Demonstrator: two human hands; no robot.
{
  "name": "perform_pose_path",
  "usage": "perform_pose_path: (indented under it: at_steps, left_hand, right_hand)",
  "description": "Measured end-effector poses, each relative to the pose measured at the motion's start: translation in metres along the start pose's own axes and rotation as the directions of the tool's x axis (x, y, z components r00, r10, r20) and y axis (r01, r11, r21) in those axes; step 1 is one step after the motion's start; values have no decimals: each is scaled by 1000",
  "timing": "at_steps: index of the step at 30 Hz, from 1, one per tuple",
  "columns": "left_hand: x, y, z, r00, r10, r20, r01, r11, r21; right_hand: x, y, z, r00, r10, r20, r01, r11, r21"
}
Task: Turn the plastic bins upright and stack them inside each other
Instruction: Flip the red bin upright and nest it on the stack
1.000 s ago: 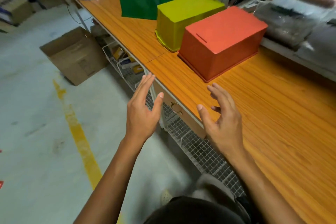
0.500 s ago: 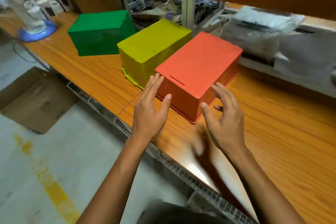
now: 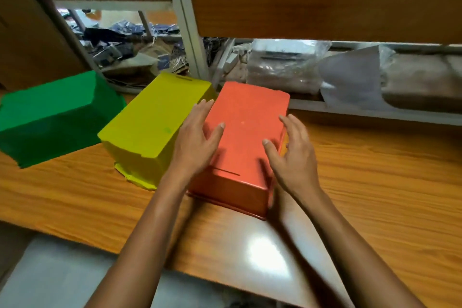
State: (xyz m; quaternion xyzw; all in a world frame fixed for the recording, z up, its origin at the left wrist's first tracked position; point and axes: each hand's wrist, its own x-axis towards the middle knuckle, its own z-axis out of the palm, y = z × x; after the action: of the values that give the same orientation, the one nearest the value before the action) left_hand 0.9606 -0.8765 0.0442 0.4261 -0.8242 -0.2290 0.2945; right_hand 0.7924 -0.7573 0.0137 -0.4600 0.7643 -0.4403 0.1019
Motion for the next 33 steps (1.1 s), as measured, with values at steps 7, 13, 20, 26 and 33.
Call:
perform_pose_path:
  at_steps: [7,13,20,26,33]
  left_hand:
    - [49,-57,9,946,-191,262,225,968,-106]
    - [61,-74,34,880,-179,439,323,905,-278]
    - [53,-56,53,875,-177,451,400,788,-467]
    - [43,-30,73,817,-174,550,531,600,-599]
    - [10,-15,97,742,-205,639,669,296,-682]
  right_hand:
    - [15,7,38,954,291,65,-287,955,-71]
    - [15,17,47,878,465,116,-478,841,251]
    - [18,12,19,883,449,139,-469,825,316]
    - [25,1,-26,897,434,78,-441,880,173]
    - [35,-30,-65,963,266,48,-255,952,-170]
